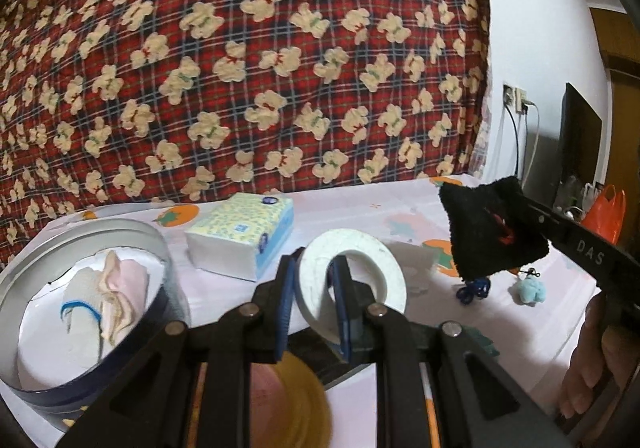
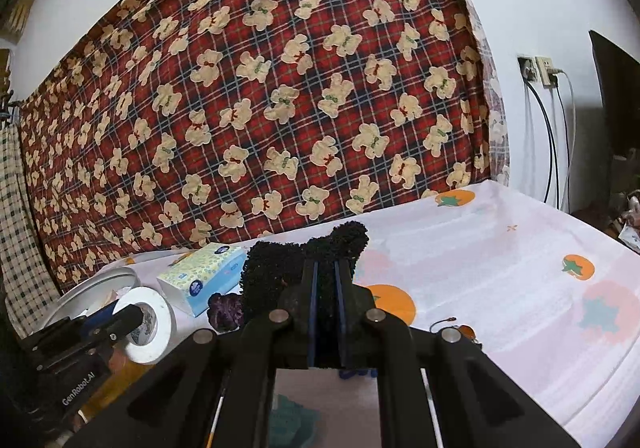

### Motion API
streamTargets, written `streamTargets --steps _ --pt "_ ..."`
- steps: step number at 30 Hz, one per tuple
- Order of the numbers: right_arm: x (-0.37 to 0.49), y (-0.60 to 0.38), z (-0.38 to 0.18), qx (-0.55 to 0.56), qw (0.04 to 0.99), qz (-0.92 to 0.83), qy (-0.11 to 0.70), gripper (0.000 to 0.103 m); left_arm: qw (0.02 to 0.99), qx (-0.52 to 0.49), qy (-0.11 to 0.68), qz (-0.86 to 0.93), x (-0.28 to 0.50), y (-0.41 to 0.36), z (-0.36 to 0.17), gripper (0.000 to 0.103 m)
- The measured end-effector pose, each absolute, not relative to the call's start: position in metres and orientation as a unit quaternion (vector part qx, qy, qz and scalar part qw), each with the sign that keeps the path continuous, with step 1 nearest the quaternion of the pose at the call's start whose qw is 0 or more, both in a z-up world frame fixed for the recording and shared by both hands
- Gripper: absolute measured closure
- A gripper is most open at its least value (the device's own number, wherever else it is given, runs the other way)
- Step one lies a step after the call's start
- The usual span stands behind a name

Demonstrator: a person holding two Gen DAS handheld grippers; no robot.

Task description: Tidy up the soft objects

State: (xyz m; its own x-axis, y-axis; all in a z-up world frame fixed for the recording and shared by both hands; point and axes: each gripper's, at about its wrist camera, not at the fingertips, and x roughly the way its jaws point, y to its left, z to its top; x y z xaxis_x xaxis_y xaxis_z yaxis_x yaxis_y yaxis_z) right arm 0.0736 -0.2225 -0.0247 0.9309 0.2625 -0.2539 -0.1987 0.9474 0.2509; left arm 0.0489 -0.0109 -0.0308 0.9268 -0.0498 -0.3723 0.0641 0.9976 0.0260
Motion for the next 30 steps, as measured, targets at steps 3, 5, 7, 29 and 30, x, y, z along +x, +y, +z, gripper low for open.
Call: streamTargets --steps 3,5,7,29,30 --pt "0.073 -0.214 -0.024 0.101 0.978 0.120 0.141 0.094 0.983 0.016 0.182 -0.021 0.045 -0.003 -0.030 0.085" --pt "0.073 -0.210 -0.024 0.097 0.978 0.121 0.141 0.094 0.984 0.014 0.179 -0.016 0.043 0.002 -0.030 0.085" --pt "0.073 -0.206 -0.024 0.095 0.978 0.122 0.141 0.094 0.984 0.009 0.178 -0.012 0.042 0.008 -0.030 0.085" --pt "0.057 -0.152 -0.015 0.068 0.980 0.159 0.101 0.094 0.984 -0.035 0.174 0.024 0.028 0.063 -0.029 0.085" --pt "0.056 -0.147 -0.015 0.065 0.980 0.162 0.101 0.094 0.984 -0.037 0.174 0.025 0.028 0.066 -0.029 0.085"
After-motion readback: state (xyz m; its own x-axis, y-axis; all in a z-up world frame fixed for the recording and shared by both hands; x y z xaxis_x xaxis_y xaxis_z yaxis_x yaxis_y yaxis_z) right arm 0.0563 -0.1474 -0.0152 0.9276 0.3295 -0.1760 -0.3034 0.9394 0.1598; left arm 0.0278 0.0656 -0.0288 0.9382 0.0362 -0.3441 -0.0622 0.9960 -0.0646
